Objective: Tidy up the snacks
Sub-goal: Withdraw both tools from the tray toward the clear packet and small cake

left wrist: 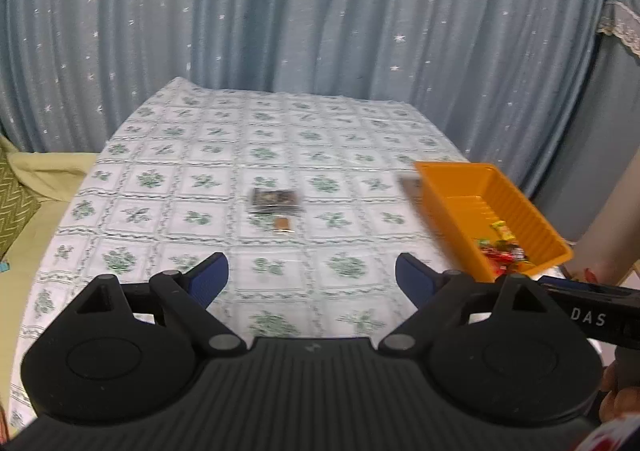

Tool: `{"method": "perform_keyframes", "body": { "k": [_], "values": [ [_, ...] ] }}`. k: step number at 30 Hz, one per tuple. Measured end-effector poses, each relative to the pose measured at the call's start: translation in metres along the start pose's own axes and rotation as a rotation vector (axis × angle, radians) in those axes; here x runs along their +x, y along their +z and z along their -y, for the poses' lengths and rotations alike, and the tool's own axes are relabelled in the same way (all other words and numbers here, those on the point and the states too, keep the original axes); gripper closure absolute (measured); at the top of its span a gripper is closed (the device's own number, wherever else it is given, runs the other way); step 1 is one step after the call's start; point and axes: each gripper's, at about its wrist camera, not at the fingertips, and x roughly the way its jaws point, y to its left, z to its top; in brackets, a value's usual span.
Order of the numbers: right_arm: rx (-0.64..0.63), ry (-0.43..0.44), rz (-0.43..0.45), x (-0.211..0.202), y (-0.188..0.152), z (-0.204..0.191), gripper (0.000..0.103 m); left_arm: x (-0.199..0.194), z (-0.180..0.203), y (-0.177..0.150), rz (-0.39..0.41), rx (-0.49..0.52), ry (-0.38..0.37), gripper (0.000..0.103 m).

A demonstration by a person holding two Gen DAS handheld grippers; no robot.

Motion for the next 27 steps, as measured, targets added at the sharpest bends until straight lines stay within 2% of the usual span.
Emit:
{"method": "perform_keyframes", "body": {
  "k": [11,18,27],
  "values": [
    [-0.055,0.070,-0.030,0.056,0.013,-0.043,0.039,0.035,-0.045,0.011,-0.021,-0.017,0.052,0.013],
    [-0.084,0.110,-0.025,0.098,0.021,-0.063,0.039,0.070,-0.074,0.017,-0.026,-0.012,0.100,0.013],
    [-0.131,0.122,-0.040,0.178,0.024,-0.083,0.039,0.128,-0.113,0.021,-0.001,0.008,0.128,0.013]
  ]
}}
